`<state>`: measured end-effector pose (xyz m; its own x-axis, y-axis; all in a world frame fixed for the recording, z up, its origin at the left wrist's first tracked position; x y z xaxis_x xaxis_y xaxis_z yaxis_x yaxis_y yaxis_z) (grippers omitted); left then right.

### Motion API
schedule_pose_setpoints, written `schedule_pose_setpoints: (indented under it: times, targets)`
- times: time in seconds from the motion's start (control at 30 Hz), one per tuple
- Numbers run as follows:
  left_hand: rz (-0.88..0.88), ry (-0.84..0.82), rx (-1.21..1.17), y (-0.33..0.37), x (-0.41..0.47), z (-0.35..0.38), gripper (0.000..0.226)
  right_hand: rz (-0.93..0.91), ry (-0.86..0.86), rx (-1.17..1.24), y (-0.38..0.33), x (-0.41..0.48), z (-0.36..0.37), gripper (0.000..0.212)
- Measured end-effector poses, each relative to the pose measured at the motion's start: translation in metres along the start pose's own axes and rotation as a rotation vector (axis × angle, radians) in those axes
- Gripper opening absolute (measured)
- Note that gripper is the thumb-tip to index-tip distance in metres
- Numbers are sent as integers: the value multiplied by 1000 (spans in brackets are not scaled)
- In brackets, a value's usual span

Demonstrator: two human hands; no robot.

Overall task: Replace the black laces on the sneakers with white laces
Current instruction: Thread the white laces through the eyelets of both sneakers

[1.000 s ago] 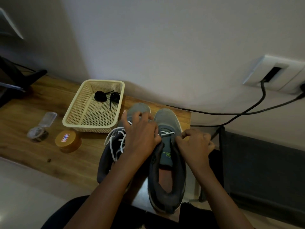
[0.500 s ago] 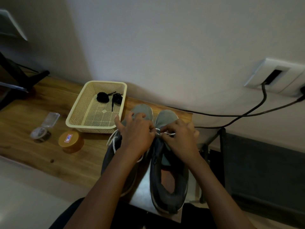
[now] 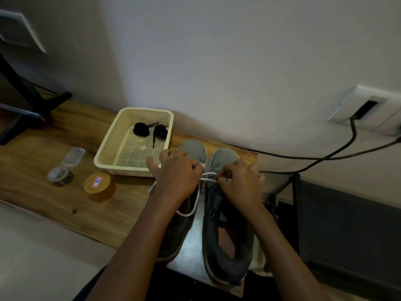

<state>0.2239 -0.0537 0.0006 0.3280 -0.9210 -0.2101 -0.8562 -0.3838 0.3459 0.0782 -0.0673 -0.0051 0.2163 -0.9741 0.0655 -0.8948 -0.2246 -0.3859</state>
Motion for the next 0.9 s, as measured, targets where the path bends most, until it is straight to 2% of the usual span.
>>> schedule_pose_setpoints:
  times: [0.13, 0.2, 0.27, 0.4, 0.53, 0.63, 0.67, 0.73, 0.9]
  targets:
    - [-76, 10, 10, -14, 4, -4, 40, -127, -64, -57, -16, 1, 7, 32]
    - [-98, 17, 18, -17, 6, -5, 41, -135, -118, -55, -19, 3, 13, 32]
    - [-103, 20, 10, -18, 6, -6, 35, -102, -140, -30, -16, 5, 16, 27]
    - [-36, 27, -122, -11, 4, -7, 7, -50, -154, 40, -11, 7, 19, 17]
    - [23, -38, -39, -3, 2, 4, 25, -37, -112, 217, -9, 7, 17, 12]
    - [0, -28, -12, -3, 2, 5, 9, -4, -94, 282, -5, 8, 16, 13]
    - [-9, -14, -37, -3, 1, 2, 1, 9, -95, 292, -3, 8, 16, 12]
    - [-32, 27, -126, -5, 2, -5, 9, 20, -96, 302, -1, 8, 17, 11]
    - [-29, 160, -546, -7, 4, -31, 7, 20, -87, 316, 2, 8, 18, 9]
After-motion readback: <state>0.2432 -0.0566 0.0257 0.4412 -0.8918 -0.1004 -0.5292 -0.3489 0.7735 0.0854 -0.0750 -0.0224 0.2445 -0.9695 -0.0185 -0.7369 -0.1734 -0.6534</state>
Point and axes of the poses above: each hand's wrist, its own x-axis towards the middle knuckle, its own z-axis out of the palm, y = z × x, the point moved 10 cm from there along x, towards the middle knuckle, and after that the axes turned 9 degrees about -z, right-handed, at the moved point
